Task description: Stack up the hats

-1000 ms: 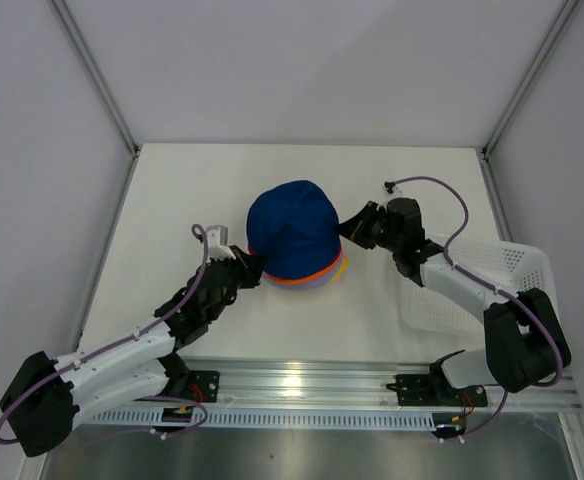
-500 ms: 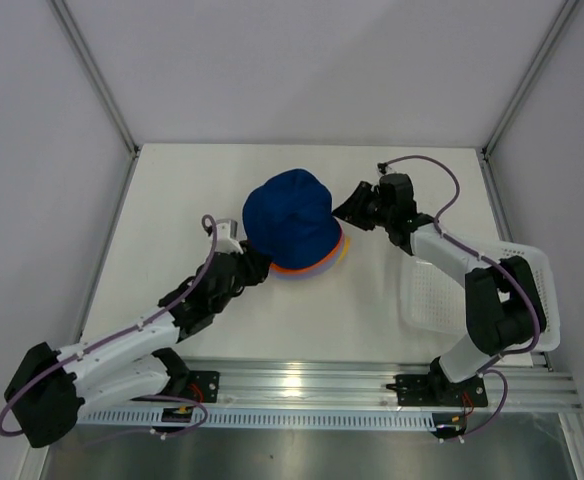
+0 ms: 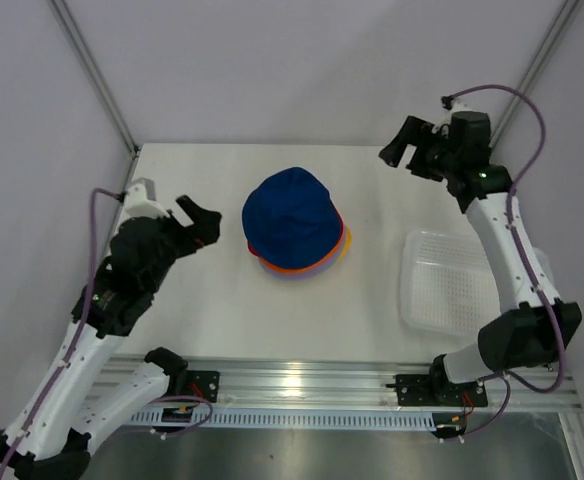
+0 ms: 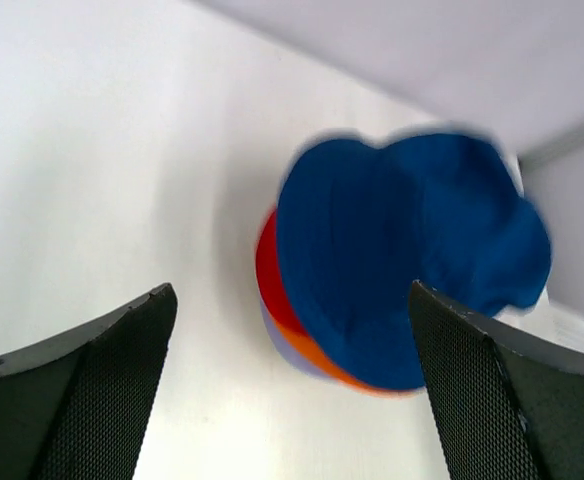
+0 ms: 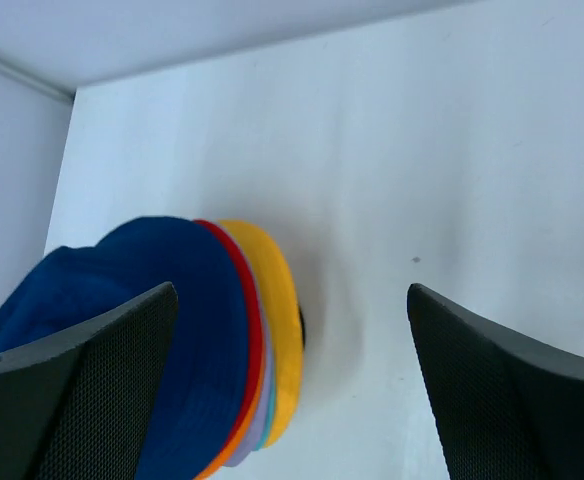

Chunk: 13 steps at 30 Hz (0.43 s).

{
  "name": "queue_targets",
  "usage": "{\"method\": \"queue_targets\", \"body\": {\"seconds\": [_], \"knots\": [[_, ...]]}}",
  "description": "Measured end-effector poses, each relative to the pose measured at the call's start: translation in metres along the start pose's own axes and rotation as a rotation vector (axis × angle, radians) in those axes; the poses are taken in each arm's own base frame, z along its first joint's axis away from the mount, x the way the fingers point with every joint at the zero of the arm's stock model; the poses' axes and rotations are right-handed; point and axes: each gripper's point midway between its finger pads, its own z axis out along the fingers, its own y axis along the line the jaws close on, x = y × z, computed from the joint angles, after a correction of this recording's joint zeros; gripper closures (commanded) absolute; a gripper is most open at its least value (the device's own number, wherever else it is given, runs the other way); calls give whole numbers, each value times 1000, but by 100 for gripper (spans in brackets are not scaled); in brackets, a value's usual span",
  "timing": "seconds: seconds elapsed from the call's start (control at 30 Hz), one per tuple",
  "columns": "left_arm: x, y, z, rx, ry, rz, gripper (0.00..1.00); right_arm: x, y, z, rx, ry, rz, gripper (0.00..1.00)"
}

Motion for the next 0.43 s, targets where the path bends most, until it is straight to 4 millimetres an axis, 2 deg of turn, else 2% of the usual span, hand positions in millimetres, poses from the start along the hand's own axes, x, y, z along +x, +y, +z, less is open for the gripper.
{"method": "queue_targets", "body": {"seconds": [0.1, 0.13, 0.17, 0.23, 0.33, 0.43], "knots": [[-49, 3, -10, -20, -65, -4, 1, -37, -9, -45, 31, -115, -20, 1], [-59, -1, -14, -5, -68, 4, 1, -46, -13, -60, 50, -156, -23, 0], [-75, 4, -15, -23, -90, 0, 1, -54, -16, -75, 69, -193, -29, 0], [-91, 4, -17, -22, -89, 5, 0, -62, -15, -95, 90, -245, -42, 0], [-94, 5, -18, -12, -59, 25, 0, -63, -13, -113, 108, -278, -54, 0], [-77, 9, -20, -5, 2, 52, 1, -47, -23, -115, 141, -254, -44, 0]]}}
